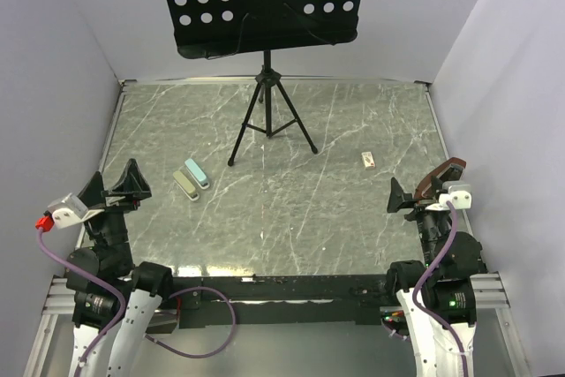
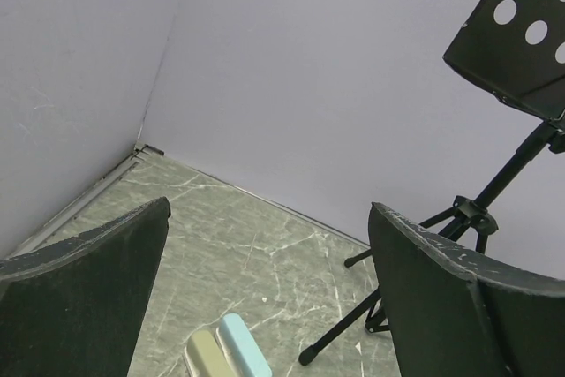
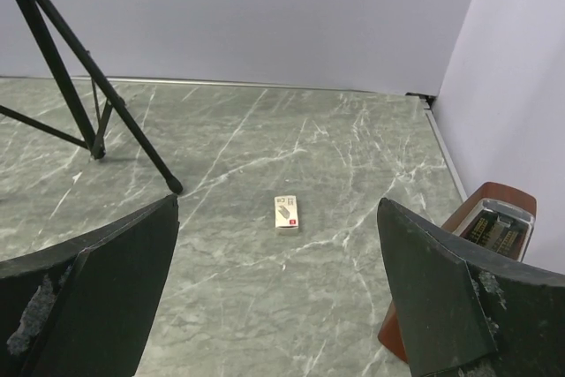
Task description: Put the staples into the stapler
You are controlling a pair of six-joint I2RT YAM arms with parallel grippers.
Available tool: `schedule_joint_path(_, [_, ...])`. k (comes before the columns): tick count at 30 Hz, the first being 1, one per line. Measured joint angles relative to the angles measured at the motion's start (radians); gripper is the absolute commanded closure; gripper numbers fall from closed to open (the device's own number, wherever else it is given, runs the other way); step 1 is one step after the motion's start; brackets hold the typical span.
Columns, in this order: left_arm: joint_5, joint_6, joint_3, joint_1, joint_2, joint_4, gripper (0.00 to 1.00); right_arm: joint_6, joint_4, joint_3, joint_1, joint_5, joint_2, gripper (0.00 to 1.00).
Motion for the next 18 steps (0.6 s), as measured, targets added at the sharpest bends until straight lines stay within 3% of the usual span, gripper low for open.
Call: schedule_joint_path(18, [-0.002,-0.060,0.006,0.000,0.052,-0.028,0.01,0.067,-0.047,0.029,0.000,0.044,0.014,0.00])
